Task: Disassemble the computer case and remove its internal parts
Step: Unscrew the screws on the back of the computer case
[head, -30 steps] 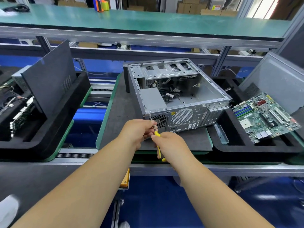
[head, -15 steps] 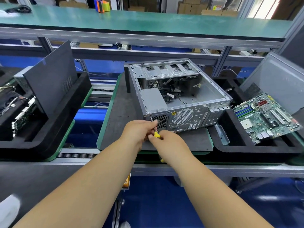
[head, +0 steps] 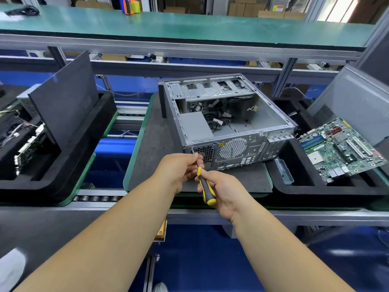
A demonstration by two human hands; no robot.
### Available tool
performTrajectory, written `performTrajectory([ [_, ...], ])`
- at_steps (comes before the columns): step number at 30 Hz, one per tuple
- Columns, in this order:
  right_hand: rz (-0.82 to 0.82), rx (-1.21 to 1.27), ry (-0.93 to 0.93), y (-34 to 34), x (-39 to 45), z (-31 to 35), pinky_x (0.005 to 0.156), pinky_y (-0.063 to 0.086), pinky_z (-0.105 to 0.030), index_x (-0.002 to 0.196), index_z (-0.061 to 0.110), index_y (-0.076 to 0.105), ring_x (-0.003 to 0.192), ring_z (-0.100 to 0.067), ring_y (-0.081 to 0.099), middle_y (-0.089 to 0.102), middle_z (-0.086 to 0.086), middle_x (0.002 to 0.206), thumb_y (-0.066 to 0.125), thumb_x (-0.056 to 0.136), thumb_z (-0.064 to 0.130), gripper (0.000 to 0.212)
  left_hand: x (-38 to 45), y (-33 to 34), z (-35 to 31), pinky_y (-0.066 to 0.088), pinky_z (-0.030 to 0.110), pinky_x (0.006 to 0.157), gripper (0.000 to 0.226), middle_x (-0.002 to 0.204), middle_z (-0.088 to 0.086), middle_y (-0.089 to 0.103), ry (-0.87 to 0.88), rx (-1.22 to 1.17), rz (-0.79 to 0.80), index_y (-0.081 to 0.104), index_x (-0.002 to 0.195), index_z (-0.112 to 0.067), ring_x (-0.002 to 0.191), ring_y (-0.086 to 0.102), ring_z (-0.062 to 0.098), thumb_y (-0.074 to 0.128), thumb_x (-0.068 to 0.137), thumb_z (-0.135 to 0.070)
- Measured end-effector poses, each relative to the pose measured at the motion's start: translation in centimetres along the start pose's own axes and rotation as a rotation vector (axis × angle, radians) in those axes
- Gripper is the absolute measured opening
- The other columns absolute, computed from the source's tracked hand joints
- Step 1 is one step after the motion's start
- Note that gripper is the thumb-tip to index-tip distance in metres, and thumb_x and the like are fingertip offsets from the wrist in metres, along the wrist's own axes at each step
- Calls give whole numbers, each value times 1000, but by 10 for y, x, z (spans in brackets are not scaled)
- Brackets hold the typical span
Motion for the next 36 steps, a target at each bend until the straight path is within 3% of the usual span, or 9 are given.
performTrajectory([
  [8,-307,-775,-308,-11,-9,20,62,56,-34,81,23,54,68,-16,62,66,0,76,55,92,43,22,0,-6,7,54,20,59,21,75,3,71,-39,47,-33,70,89,-8,63,68,10,76,83,-27],
  [10,-347,-885,-391,-7,-12,25,66,55,-42,79,26,50,71,-21,61,63,1,74,53,91,44,23,0,-7,7,54,18,54,24,71,4,71,-29,40,-51,69,94,-5,60,67,9,78,81,-23],
  [13,-380,-955,-429,-4,-13,29,64,53,-40,76,26,44,68,-21,59,59,4,72,56,89,44,25,0,-8,5,52,17,50,17,62,4,68,11,38,-55,69,88,-4,50,63,7,77,82,-17],
  [15,-372,-930,-406,-6,-11,28,63,54,-39,77,26,43,68,-23,60,59,3,73,61,86,44,27,-1,-7,2,50,16,48,12,57,2,67,35,51,-51,69,83,-3,47,61,6,74,85,-14],
  [18,-305,-741,-290,-12,-5,25,45,46,-25,80,23,47,59,-15,55,58,2,72,66,84,45,29,0,-6,-1,50,16,48,10,57,2,67,53,63,-49,70,81,-2,48,61,7,73,85,-11],
  [23,41,-120,48,-2,-2,-2,48,40,-25,90,10,66,48,-14,49,61,-4,63,41,103,39,40,0,-4,-1,48,15,47,9,59,2,66,37,53,-55,69,81,-3,46,58,5,67,89,-8],
  [25,117,-11,98,1,-3,-8,48,42,-24,93,8,68,49,-15,49,62,-4,64,37,104,35,42,-1,-3,-2,47,16,46,9,58,1,66,37,61,-50,68,84,-3,45,57,5,65,90,-7],
  [30,88,31,77,-1,-1,-8,46,43,-23,89,8,69,46,-12,49,63,-1,63,50,100,30,31,-4,-1,-3,48,16,48,12,67,3,66,33,64,-38,69,87,-4,47,58,6,59,94,-7],
  [36,-88,-245,-74,-10,3,3,51,37,-26,81,18,65,54,-12,49,61,4,58,64,92,29,15,-3,2,2,53,24,68,17,79,7,69,-8,24,-6,69,89,-7,71,65,16,55,97,-12],
])
Point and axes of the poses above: each hand's wrist, its own x-axis towards the middle knuckle, its own y-axis out of the palm, z = x × y, the point moved 7 cm from there along x, towards the middle knuckle
